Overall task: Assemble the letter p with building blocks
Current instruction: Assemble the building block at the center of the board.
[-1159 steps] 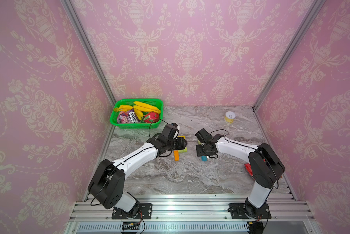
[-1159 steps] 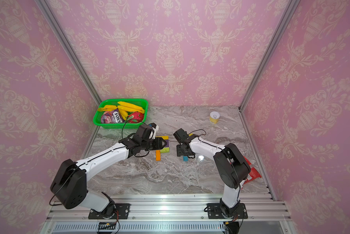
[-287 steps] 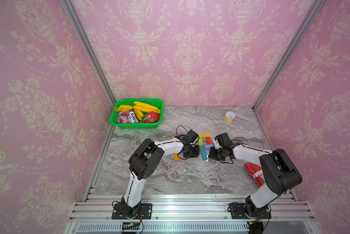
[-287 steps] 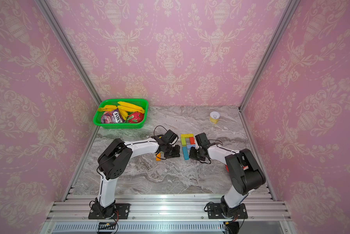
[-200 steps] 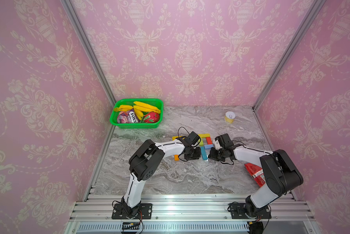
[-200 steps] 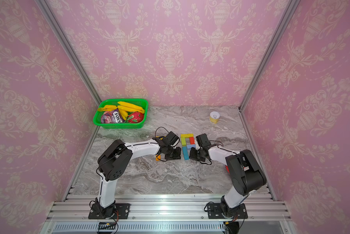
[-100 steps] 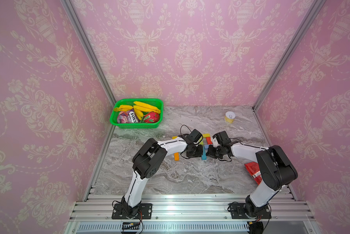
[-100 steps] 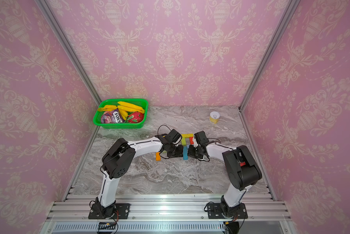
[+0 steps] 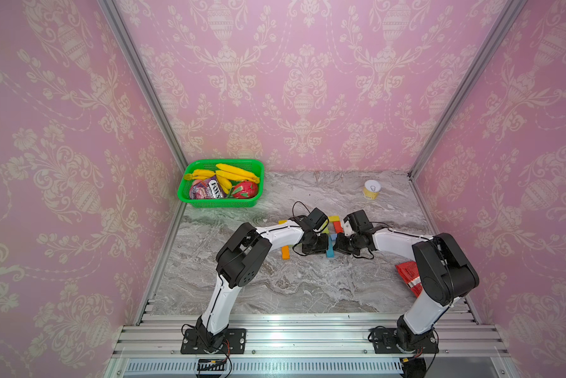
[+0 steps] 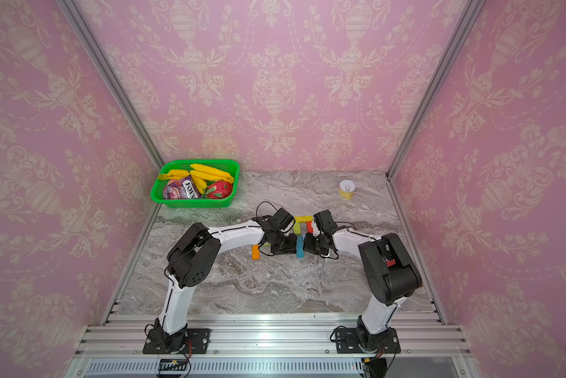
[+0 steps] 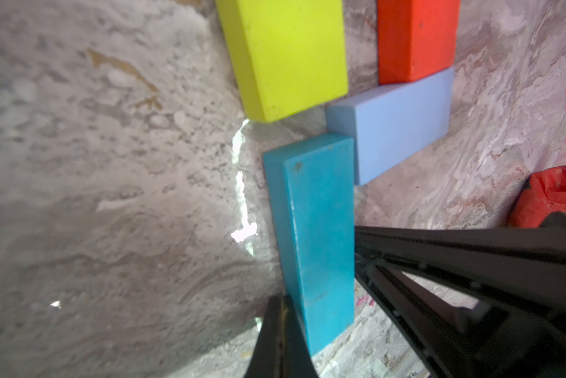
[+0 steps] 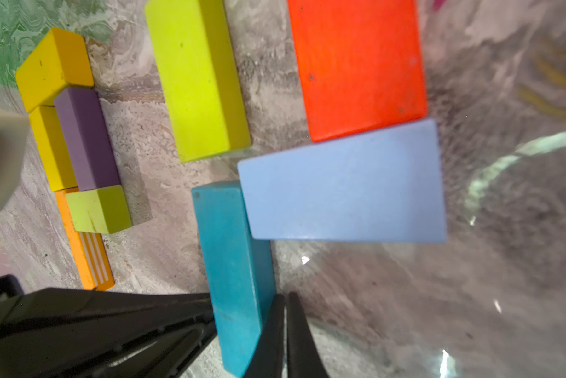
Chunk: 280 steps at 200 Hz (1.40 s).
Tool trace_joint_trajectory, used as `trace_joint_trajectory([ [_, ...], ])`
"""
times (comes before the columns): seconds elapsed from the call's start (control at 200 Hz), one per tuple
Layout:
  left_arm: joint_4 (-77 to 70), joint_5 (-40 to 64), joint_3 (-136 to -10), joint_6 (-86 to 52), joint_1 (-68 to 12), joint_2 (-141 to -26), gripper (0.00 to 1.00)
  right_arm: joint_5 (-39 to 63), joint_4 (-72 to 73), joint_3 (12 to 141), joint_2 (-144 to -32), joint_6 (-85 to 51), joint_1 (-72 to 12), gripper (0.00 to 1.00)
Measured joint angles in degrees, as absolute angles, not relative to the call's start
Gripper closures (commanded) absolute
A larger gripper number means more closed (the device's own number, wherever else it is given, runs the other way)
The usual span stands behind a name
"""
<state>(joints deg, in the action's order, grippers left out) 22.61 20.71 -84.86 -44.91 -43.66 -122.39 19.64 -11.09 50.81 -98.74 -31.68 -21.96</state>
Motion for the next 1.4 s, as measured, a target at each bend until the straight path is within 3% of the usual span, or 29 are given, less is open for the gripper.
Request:
trace_joint_trajectory([
  [1.401,21.9,22.2,-85.6,-46.0,-42.5,-123.2,1.00,19.2,-11.4,52.4,-100.0,-31.7,-21.6,0.91],
])
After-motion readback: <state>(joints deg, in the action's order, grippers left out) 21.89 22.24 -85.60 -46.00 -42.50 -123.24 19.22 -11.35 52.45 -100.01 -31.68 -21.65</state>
